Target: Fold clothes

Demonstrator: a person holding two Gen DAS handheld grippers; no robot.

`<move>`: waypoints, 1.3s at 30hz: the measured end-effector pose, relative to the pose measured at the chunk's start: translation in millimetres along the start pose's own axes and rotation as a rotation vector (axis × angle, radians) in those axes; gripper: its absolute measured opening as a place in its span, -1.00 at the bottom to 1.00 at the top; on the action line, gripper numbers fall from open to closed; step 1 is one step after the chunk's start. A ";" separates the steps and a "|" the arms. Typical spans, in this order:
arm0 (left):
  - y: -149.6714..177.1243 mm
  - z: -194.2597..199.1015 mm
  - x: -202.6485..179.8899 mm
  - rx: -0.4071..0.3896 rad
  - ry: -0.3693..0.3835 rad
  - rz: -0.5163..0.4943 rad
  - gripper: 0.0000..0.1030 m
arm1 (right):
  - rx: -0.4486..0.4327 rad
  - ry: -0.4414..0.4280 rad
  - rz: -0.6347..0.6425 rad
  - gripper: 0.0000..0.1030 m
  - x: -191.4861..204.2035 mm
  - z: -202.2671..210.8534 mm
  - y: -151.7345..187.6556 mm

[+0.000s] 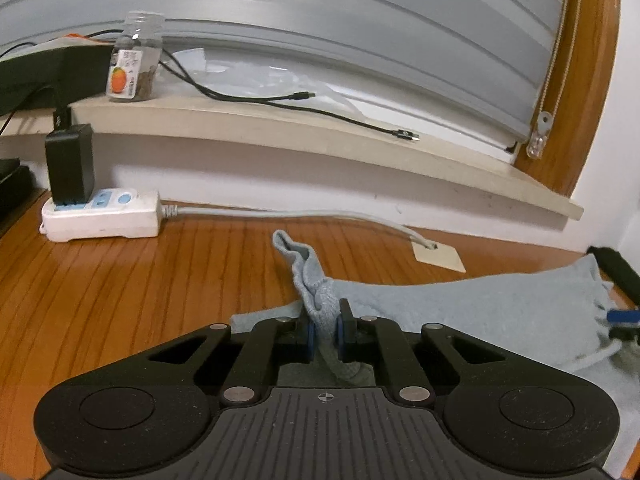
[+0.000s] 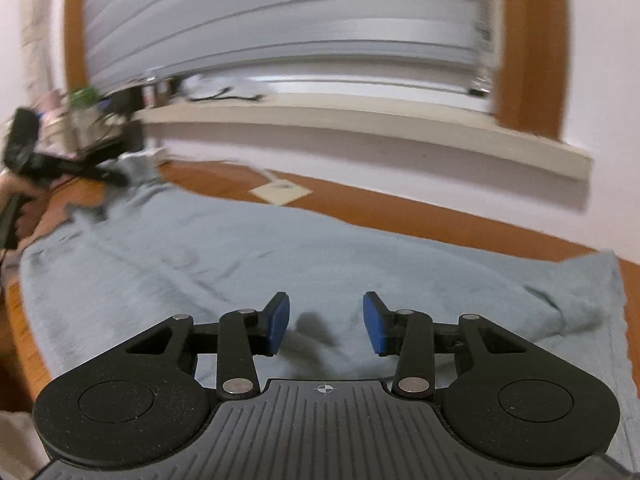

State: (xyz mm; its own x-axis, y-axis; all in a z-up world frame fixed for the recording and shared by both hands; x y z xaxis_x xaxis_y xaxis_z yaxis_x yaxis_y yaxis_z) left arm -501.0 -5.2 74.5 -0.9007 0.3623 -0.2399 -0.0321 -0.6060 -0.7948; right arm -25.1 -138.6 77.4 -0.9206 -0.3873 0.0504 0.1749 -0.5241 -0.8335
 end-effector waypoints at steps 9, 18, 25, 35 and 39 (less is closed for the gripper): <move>0.2 3.7 -2.9 0.003 0.005 0.016 -0.79 | 0.069 -0.024 0.076 -0.20 10.8 -0.4 11.4; 2.3 12.5 -5.1 -0.037 0.018 0.041 -0.82 | 0.068 0.030 0.134 -0.92 4.8 7.4 15.9; 12.0 43.2 -12.5 -0.079 0.054 0.088 -0.82 | 0.005 0.047 0.073 -0.93 -10.9 32.4 24.4; 29.4 60.3 19.3 -0.092 -0.167 0.114 -0.27 | 0.026 0.037 0.074 -0.69 -9.3 56.0 41.6; 20.7 60.8 -5.5 -0.108 -0.153 0.036 -0.09 | -0.004 0.073 0.050 -0.56 -25.7 75.9 40.6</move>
Point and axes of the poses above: each gripper's, at about its wrist camera, not at the fingertips, and z roughly against the way its jaws point, x to its left, y to its underside, the point moved 3 cm from there along -z, roughly the way its jaws point, and after that the axes turned 2 degrees about x, right-handed, at the moved point
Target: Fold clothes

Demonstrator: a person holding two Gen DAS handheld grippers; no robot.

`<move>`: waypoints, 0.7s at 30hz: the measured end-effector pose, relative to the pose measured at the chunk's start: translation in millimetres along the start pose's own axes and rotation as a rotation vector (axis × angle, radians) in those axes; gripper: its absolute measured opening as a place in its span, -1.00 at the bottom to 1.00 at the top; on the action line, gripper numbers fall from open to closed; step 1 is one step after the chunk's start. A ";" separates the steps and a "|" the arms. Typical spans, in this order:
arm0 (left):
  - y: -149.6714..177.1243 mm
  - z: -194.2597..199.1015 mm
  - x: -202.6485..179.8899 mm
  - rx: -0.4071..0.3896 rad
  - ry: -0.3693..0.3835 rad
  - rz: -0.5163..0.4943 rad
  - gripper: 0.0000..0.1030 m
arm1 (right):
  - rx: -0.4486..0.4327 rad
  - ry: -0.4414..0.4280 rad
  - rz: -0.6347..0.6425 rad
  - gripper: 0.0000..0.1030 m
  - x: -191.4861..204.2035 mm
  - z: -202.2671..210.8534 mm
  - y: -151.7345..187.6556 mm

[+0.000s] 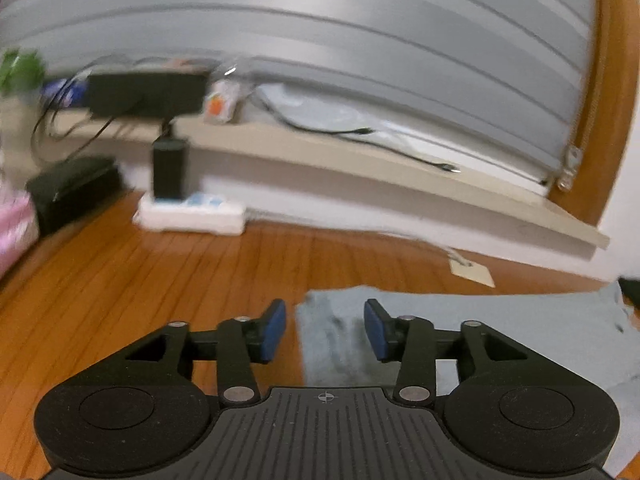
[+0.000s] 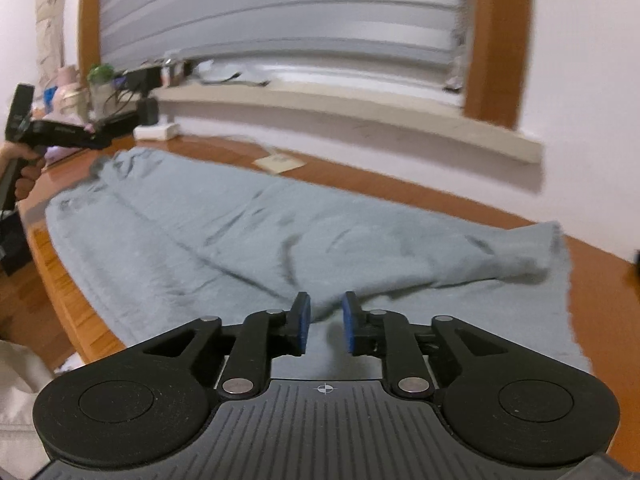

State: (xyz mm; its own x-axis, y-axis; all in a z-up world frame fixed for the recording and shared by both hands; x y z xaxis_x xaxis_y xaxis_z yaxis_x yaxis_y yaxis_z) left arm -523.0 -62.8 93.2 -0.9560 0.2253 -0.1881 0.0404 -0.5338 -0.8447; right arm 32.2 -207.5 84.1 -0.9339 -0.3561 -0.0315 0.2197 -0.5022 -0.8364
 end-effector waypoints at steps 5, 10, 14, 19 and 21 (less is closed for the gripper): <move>-6.0 -17.6 -64.7 0.017 0.120 -0.114 0.12 | -0.022 0.032 -0.092 -0.55 -24.1 0.7 -3.1; -5.3 -51.4 -146.8 0.059 0.242 -0.242 0.12 | 0.018 -0.004 -0.112 -0.55 -10.1 -28.1 -2.1; 5.2 -74.2 -206.6 0.101 0.332 -0.352 0.11 | 0.040 -0.063 -0.069 -0.55 8.7 -32.8 5.6; 26.3 -88.1 -276.9 0.151 0.439 -0.486 -0.03 | 0.049 -0.083 -0.018 -0.53 18.5 -26.0 11.2; 30.6 -93.6 -305.0 0.170 0.487 -0.527 -0.11 | 0.058 -0.059 0.014 -0.46 21.0 -28.5 11.9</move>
Point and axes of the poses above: each gripper's, at about its wrist camera, not at the fingertips, and z roughly against the way its jaws point, x to its left, y to its underside, the point moved 3 cm from there along -z, roughly the way its jaws point, and after that the axes turned 2 degrees about x, right-handed, at the moved point
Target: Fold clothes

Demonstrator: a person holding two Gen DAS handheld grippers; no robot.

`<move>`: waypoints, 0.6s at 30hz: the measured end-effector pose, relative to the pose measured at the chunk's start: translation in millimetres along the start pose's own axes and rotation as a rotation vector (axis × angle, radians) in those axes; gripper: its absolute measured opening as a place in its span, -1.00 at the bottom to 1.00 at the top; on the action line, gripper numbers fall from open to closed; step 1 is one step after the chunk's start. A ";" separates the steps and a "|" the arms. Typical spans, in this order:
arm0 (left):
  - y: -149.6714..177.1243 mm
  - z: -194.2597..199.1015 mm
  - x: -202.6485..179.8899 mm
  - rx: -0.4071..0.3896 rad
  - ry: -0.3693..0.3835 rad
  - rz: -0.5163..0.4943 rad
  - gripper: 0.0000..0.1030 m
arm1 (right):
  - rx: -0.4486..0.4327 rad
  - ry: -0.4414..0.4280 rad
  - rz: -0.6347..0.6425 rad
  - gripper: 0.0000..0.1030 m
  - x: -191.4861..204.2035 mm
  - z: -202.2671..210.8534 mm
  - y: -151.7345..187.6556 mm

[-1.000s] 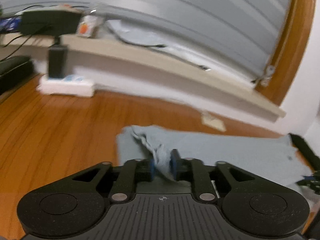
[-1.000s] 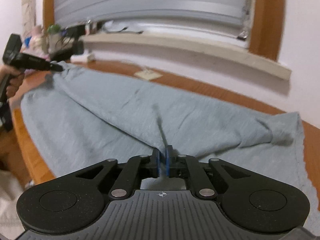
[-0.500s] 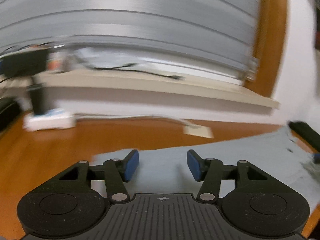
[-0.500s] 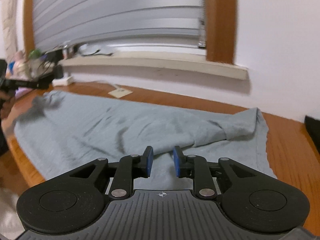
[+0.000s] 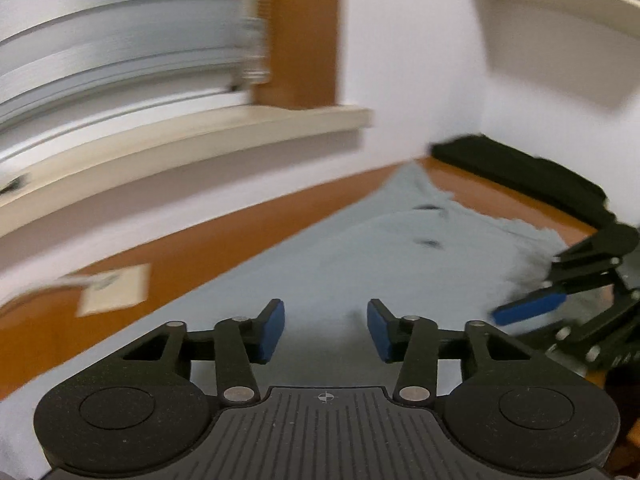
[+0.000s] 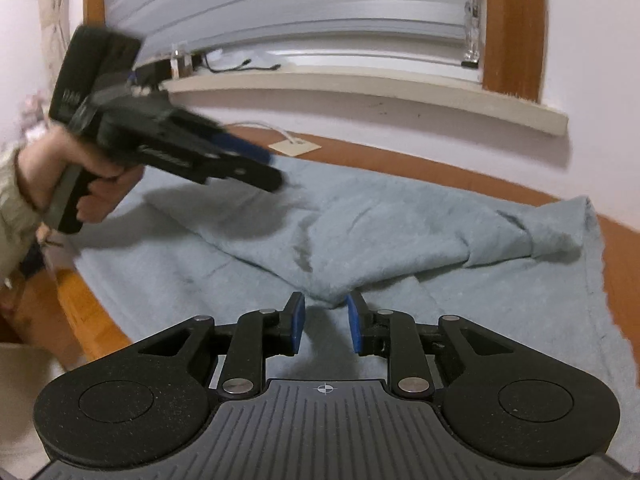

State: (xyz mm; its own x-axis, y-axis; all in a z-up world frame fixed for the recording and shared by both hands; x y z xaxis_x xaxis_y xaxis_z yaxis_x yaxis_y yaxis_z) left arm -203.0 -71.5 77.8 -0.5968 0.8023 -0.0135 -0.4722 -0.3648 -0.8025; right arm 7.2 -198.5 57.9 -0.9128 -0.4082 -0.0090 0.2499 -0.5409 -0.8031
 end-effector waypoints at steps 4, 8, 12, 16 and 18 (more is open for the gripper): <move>-18.0 -28.9 -35.7 0.056 0.093 -0.065 -0.27 | -0.013 0.040 0.020 -0.29 -2.6 -6.0 1.7; -24.4 -56.5 -63.8 0.131 0.103 -0.145 -0.25 | -0.039 0.042 -0.005 -0.33 -3.8 -7.4 5.1; -23.3 -71.5 -74.6 0.165 0.094 -0.187 -0.18 | -0.062 0.034 -0.018 -0.49 -2.0 -6.0 7.4; -23.9 -75.5 -74.8 0.151 0.098 -0.196 -0.93 | -0.086 0.036 -0.026 -0.64 -0.8 -5.7 6.8; -27.6 -69.0 -70.7 0.123 0.112 -0.170 -0.94 | -0.104 0.039 -0.036 -0.71 -1.6 -5.1 6.0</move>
State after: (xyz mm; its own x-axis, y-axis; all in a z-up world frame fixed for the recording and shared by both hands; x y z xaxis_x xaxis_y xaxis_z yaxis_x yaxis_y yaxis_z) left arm -103.0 -85.6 59.7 -0.4295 0.9020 0.0445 -0.6398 -0.2691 -0.7199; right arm 8.5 -197.3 50.0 -0.9331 -0.3597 -0.0011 0.1839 -0.4743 -0.8609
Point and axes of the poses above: each gripper's, at about its wrist camera, not at the fingertips, and z roughly against the way its jaws point, x to its left, y to its underside, the point moved 3 cm from there along -z, roughly the way its jaws point, and after that the axes turned 2 degrees about x, right-handed, at the moved point
